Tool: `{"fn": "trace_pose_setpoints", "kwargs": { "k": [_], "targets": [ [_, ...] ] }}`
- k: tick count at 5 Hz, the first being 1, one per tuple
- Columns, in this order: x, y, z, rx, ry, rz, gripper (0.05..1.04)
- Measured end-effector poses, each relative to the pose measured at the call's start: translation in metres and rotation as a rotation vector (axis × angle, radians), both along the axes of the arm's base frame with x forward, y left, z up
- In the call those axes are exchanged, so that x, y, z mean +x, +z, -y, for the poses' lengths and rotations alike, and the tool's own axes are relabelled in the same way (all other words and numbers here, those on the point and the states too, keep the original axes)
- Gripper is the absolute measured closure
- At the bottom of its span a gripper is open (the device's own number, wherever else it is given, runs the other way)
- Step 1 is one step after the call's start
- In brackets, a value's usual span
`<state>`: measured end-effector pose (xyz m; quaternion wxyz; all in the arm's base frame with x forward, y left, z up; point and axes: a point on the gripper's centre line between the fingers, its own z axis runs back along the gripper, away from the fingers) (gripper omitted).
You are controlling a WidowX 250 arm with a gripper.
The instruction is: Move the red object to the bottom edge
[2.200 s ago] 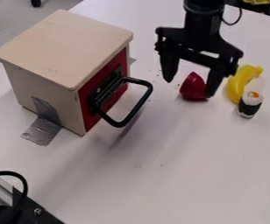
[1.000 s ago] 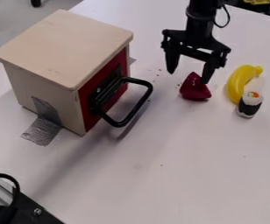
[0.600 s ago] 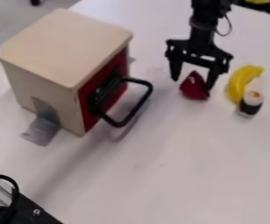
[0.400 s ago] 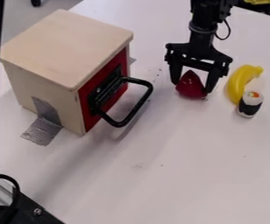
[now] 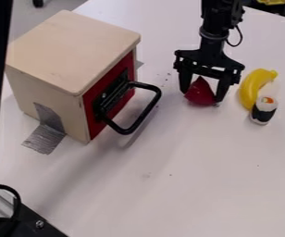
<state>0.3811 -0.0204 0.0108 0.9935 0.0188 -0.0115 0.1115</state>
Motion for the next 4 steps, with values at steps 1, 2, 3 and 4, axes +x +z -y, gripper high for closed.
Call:
{"fn": "trace_pose_setpoints", "kwargs": {
  "k": [1, 2, 3, 4],
  "targets": [
    [0.001, 0.003, -0.001, 0.004, 0.009, -0.002, 0.291],
    [0.001, 0.004, -0.001, 0.002, 0.014, -0.007, 0.333],
    [-0.001, 0.010, 0.001, -0.014, 0.013, -0.012, 0.404],
    [-0.006, 0.032, 0.003, -0.032, 0.006, 0.025, 0.591]
  ]
}}
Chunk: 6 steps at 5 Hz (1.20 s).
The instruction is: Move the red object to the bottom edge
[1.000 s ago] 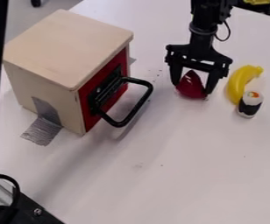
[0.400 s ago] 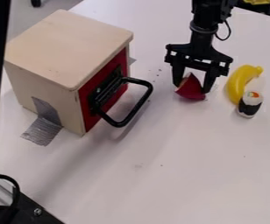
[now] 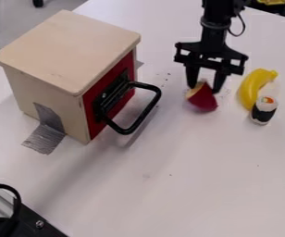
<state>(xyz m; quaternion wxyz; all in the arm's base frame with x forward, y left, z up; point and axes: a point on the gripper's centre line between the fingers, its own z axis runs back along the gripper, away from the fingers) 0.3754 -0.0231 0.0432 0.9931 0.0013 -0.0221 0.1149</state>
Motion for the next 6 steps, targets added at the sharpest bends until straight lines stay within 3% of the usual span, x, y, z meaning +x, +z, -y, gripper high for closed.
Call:
{"fn": "trace_pose_setpoints", "kwargs": {
  "k": [1, 2, 3, 4, 6],
  "targets": [
    [-0.006, 0.021, 0.001, -0.011, 0.001, 0.048, 0.851],
    [-0.013, 0.017, 0.002, -0.018, 0.002, 0.026, 1.004],
    [-0.015, 0.016, 0.002, -0.023, 0.013, 0.022, 1.018],
    [-0.026, 0.006, 0.003, -0.029, 0.030, -0.016, 0.870],
    [-0.031, 0.007, 0.007, -0.032, -0.023, -0.010, 0.317]
  ]
}}
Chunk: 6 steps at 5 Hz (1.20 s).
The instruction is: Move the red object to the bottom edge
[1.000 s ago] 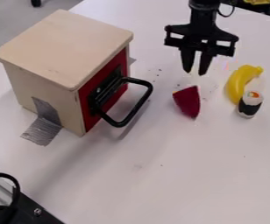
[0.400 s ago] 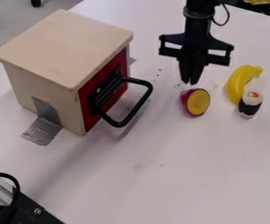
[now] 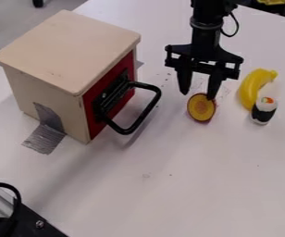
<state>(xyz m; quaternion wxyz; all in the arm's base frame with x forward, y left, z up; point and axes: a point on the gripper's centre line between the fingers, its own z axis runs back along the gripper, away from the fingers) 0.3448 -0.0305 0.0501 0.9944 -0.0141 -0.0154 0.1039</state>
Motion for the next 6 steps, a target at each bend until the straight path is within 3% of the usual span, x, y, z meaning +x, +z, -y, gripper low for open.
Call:
{"fn": "trace_pose_setpoints", "kwargs": {
  "k": [1, 2, 4, 5, 6],
  "targets": [
    [0.001, 0.004, 0.001, -0.002, 0.011, 0.012, 0.089],
    [0.003, -0.004, 0.001, 0.005, 0.000, -0.003, 0.083],
    [0.006, -0.044, -0.001, 0.030, 0.004, -0.096, 0.083],
    [0.007, -0.051, -0.001, 0.034, 0.009, -0.110, 0.117],
    [0.008, -0.051, 0.000, 0.026, 0.000, -0.104, 0.231]
  ]
}}
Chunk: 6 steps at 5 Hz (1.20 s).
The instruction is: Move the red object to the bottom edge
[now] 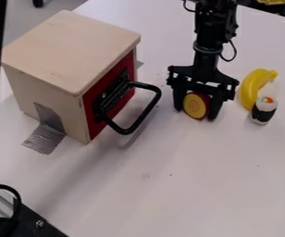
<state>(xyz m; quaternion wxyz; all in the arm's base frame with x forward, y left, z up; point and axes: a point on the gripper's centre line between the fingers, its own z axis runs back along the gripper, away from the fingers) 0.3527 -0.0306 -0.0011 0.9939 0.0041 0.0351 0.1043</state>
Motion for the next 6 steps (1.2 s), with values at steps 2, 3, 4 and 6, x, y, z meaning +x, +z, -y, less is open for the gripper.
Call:
{"fn": "trace_pose_setpoints", "kwargs": {
  "k": [2, 3, 4, 6],
  "targets": [
    [-0.006, 0.026, 0.007, -0.019, -0.022, 0.034, 0.232],
    [-0.020, 0.043, 0.021, -0.037, -0.068, 0.057, 0.232],
    [-0.046, 0.047, 0.033, -0.031, -0.125, 0.068, 0.232],
    [-0.090, 0.025, 0.063, -0.027, -0.305, 0.025, 0.232]
  ]
}}
